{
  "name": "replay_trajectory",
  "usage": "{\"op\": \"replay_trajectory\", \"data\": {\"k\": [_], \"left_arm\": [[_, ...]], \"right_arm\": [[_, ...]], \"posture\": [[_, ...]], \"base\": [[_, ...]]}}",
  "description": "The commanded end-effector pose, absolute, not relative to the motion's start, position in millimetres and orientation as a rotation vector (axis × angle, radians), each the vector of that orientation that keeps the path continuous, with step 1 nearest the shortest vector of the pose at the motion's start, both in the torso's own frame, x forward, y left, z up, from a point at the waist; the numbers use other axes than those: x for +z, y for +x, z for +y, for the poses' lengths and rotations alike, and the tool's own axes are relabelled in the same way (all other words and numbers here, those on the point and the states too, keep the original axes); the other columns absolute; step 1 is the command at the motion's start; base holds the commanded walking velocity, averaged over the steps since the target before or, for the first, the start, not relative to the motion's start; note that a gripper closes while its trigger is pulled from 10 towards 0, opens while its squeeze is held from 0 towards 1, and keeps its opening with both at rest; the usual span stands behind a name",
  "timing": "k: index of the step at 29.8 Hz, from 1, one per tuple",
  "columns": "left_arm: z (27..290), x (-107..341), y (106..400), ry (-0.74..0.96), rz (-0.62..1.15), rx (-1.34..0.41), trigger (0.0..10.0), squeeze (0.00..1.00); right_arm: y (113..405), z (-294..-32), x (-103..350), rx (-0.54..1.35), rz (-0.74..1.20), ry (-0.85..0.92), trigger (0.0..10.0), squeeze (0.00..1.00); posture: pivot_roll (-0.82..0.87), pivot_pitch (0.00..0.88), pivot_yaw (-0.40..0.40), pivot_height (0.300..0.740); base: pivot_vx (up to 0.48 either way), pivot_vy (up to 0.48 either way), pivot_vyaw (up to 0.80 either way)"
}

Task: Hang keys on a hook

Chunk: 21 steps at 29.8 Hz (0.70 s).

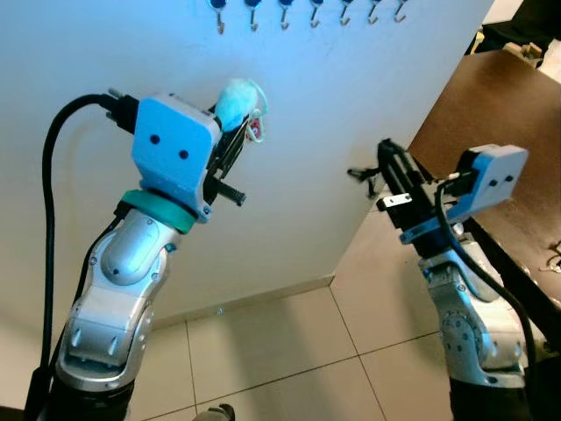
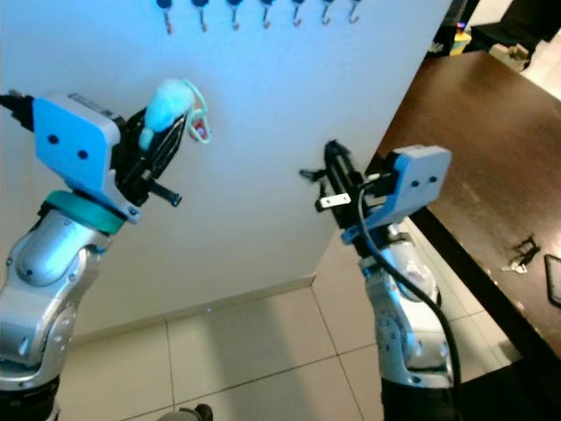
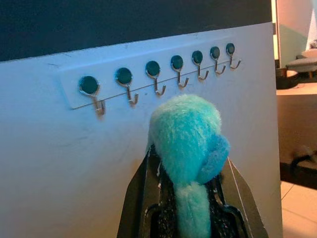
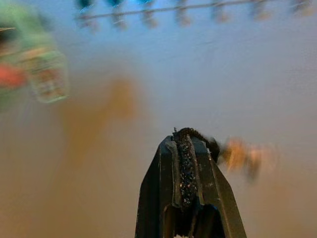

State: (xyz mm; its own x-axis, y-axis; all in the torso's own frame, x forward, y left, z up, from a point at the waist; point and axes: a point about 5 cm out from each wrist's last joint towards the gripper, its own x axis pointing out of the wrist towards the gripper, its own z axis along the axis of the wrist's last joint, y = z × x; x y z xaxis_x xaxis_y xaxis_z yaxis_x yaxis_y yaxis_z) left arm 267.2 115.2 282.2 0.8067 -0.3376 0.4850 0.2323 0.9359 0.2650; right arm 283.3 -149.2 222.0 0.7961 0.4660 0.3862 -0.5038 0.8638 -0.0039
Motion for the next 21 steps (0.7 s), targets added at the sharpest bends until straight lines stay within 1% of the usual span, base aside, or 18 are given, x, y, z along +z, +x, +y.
{"op": "replay_trajectory", "data": {"k": [1, 21], "left_arm": [[113.3, 283.4, 267.1, 0.197, -0.561, -0.315, 10.0, 0.00], [117.6, 285.1, 265.3, 0.203, -0.574, -0.312, 10.0, 0.00]], "right_arm": [[278.6, -149.4, 220.4, 0.547, -0.381, 0.099, 10.0, 0.00], [278.6, -149.7, 215.8, 0.591, -0.354, 0.099, 10.0, 0.00]], "posture": [[0.04, 0.000, 0.017, 0.740], [0.05, 0.000, 0.011, 0.740]], "base": [[0.446, 0.000, 0.00], [0.417, 0.000, 0.00]]}}
